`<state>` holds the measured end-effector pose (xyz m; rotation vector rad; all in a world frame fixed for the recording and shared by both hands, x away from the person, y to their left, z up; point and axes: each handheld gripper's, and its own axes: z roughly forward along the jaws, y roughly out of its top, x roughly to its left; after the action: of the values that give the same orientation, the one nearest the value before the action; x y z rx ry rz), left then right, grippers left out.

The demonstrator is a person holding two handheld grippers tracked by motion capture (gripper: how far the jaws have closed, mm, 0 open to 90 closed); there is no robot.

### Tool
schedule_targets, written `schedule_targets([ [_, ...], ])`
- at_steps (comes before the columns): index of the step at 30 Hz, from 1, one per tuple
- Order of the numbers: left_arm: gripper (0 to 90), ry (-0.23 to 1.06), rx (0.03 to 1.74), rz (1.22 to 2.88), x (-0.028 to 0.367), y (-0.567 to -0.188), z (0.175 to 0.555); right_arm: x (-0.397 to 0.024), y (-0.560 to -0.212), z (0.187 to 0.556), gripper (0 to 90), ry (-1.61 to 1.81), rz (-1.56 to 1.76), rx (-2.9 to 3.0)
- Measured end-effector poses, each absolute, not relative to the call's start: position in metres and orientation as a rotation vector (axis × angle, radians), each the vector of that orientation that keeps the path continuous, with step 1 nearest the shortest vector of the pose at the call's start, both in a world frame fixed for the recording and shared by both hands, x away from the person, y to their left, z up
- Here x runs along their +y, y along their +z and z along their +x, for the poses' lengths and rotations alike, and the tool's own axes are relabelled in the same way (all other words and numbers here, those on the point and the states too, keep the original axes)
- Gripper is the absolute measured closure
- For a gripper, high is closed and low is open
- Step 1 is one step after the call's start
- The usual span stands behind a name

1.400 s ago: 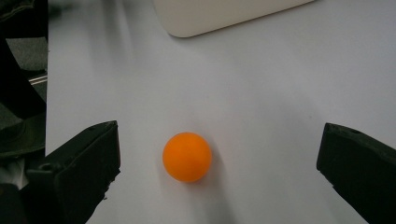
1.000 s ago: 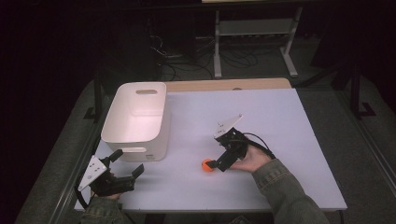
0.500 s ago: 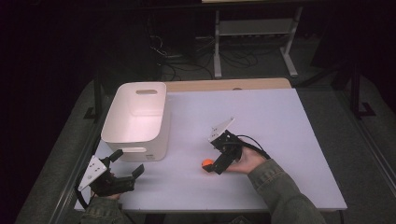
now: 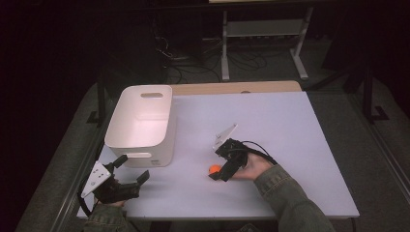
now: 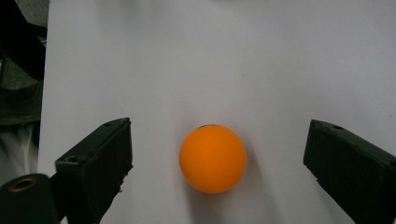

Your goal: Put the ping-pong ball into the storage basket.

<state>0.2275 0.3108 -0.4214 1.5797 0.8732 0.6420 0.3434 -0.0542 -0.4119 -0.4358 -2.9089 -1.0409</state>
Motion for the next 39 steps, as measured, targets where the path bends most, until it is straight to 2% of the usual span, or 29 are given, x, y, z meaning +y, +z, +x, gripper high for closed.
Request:
schedule_targets([
  [3, 1.4, 0.643, 0.874, 1.581, 0.311, -0.421, 0.227, -0.052, -0.415, 0.344, 12.8, -1.011, -0.420, -2.906],
  [11, 1.4, 0.641, 0.873, 1.580, 0.311, -0.421, 0.227, -0.050, -0.419, 0.345, 18.0, -0.984, -0.400, -2.910],
  [15, 1.4, 0.641, 0.873, 1.580, 0.311, -0.421, 0.227, -0.048, -0.422, 0.345, 26.8, -0.947, -0.390, -2.934],
  [27, 1.4, 0.641, 0.873, 1.581, 0.310, -0.421, 0.227, -0.046, -0.425, 0.344, 41.9, -0.930, -0.364, -2.932],
  [39, 1.4, 0.639, 0.871, 1.587, 0.310, -0.421, 0.228, -0.045, -0.426, 0.343, 49.1, -0.924, -0.349, -2.931],
])
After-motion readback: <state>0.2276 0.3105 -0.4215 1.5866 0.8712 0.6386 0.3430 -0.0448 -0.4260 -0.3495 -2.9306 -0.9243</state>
